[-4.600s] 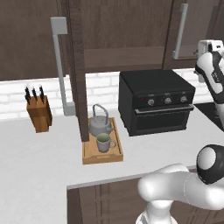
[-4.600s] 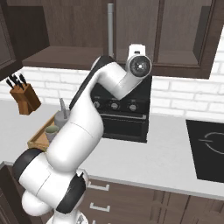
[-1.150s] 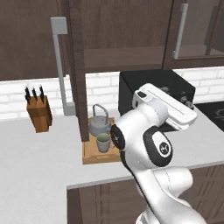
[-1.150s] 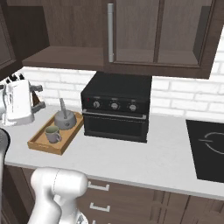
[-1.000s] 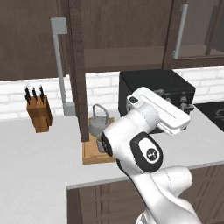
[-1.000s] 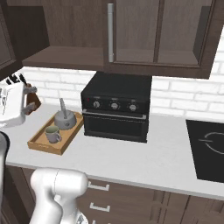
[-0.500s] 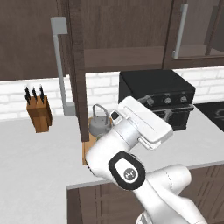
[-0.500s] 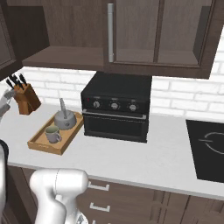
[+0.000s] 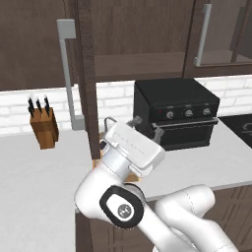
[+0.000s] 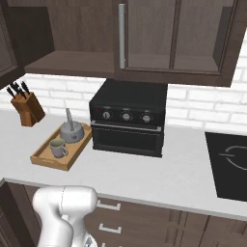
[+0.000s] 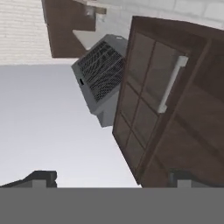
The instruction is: Pick the kettle from the counter and place it on the tray. Then pick the mug from the cabinet and place it on the tray. Then close the cabinet doors.
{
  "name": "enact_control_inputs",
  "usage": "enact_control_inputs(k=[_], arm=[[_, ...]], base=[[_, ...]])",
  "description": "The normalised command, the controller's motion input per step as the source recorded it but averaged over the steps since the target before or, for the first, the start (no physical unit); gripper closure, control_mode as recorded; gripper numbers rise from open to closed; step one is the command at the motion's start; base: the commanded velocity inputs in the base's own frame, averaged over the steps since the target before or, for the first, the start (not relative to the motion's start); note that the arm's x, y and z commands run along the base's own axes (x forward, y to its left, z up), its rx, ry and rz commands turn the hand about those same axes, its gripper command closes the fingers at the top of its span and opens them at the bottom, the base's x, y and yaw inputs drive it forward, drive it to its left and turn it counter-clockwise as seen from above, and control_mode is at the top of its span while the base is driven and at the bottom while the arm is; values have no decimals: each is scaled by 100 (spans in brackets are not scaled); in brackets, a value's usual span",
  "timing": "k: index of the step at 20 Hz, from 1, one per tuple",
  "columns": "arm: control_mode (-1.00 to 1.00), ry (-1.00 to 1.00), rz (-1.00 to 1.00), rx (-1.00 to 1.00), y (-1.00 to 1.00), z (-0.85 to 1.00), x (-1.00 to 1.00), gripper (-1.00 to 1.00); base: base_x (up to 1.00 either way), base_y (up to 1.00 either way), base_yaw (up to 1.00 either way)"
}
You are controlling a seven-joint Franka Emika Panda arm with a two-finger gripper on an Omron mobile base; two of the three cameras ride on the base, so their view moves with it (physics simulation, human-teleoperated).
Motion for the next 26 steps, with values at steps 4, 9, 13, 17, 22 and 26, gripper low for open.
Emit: enact_control_inputs(k=[4, 9, 13, 17, 22, 26], arm=[[-100, 13, 0, -3, 49, -20, 19, -100], [-100, 14, -1, -7, 50, -42, 32, -100], [-100, 11, -3, -15, 41, -52, 40, -100], [-100, 14, -5, -15, 41, -27, 37, -100], [-100, 24, -7, -12, 55, -3, 30, -100], [-100, 29, -7, -16, 68, -8, 33, -100]], base=[[0, 0, 0], [0, 0, 0], [0, 0, 0], [0, 0, 0], [0, 0, 0], [0, 0, 0]])
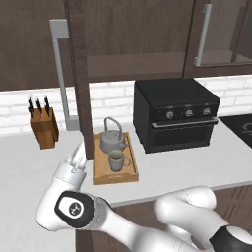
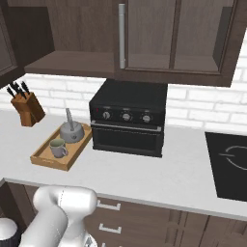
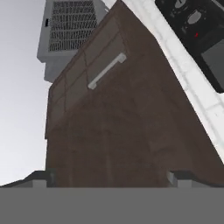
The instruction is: Pick the kettle from the counter and place it on the tray. Then pick the mug from the cabinet and place it on the tray. Then close the cabinet doors.
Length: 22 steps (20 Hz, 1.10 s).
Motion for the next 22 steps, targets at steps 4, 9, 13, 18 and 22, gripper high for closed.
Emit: enact_control_inputs(k=[4, 9, 13, 18, 22], arm=[[-100, 22, -3, -15, 55, -30, 34, -100], [-100, 13, -1, -10, 47, -14, 20, -100], [-100, 2, 0, -2, 30, 28, -7, -100], [-100, 0, -1, 0, 5, 57, -22, -100], [-100, 0, -2, 0, -6, 56, -16, -100]], base=[[0, 0, 0], [0, 0, 0], [0, 0, 0], [0, 0, 0], [0, 0, 0]])
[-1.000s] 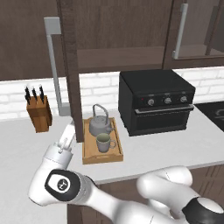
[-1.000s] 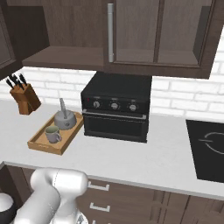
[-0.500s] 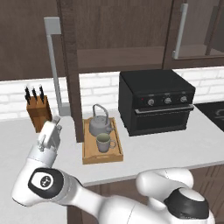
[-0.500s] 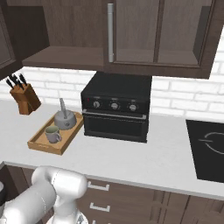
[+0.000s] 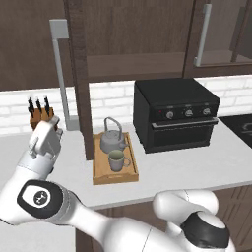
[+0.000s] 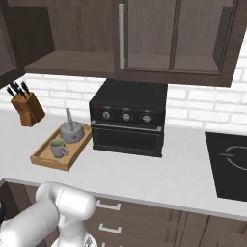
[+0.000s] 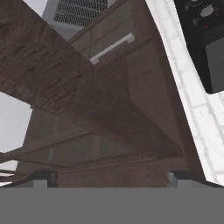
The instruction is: Pick the kettle from the counter and place it on the tray. Then pick the mug from the cabinet and place it on the tray. Then close the cabinet doors.
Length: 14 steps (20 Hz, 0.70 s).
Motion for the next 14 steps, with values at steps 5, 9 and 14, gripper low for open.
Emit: enact_control_inputs(k=[5, 9, 14], arm=[[-100, 0, -1, 0, -24, 50, -3, -100], [-100, 0, 0, 6, -50, 52, 0, -100], [-100, 0, 0, 16, -76, 40, 0, -100]], base=[[0, 0, 0], [0, 0, 0], [0, 0, 0]])
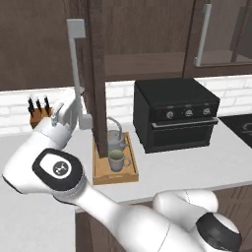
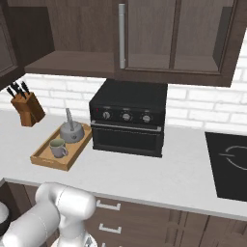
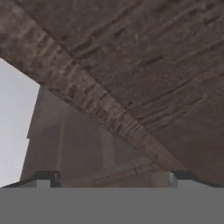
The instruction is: Pick the kettle from the counter and place it on the tray. Then pick the mug from the cabinet and place it on the tray. Then close the cabinet doors.
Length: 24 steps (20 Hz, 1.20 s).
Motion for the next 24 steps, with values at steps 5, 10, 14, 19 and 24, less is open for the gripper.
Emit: enact_control_inputs(k=[5, 10, 14, 19, 24], arm=[[-100, 0, 1, 21, -92, 26, 0, -100], [-100, 0, 6, 23, -99, 19, 3, -100], [-100, 0, 12, 25, -100, 9, 26, -100], [-100, 0, 18, 23, -100, 2, 44, -100], [-100, 0, 26, 22, -91, 2, 61, -100]], base=[[0, 0, 0], [0, 0, 0], [0, 0, 0], [0, 0, 0], [0, 0, 0]])
